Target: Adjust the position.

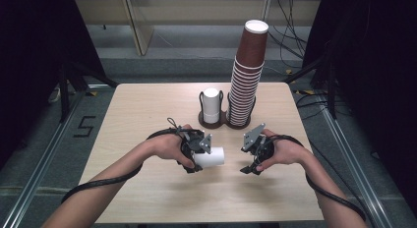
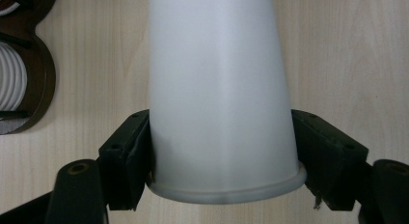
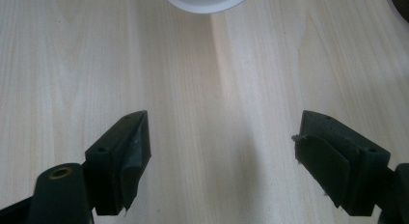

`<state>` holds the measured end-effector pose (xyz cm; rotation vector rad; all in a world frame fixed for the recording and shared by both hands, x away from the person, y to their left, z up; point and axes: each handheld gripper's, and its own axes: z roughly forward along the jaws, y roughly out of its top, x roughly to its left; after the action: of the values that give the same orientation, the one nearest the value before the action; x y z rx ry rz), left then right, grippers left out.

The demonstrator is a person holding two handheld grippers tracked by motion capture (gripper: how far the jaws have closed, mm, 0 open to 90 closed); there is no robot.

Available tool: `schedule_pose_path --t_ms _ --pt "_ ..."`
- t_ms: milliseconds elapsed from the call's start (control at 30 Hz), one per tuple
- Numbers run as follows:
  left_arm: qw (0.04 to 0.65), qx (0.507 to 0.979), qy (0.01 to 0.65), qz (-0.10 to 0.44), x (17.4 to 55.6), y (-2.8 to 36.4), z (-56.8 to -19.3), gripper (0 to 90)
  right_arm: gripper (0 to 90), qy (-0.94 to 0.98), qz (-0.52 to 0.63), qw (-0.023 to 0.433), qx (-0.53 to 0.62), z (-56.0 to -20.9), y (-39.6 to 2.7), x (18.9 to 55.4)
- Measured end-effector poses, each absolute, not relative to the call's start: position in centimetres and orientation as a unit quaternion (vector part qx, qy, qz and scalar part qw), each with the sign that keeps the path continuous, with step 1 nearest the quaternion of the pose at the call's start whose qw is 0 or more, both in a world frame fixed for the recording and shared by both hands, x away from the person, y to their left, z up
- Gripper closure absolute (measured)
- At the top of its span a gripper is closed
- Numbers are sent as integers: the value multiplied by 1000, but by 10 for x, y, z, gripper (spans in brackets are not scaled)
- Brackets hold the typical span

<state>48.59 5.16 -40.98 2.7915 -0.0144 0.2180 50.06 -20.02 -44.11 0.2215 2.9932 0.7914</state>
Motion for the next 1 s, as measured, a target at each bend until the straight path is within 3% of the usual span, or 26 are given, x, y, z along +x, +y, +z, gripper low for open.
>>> schedule_pose_path --t_ms 1000 --pt "150 986 -21 65 484 41 -411 266 213 955 293 34 17 -430 -149 498"
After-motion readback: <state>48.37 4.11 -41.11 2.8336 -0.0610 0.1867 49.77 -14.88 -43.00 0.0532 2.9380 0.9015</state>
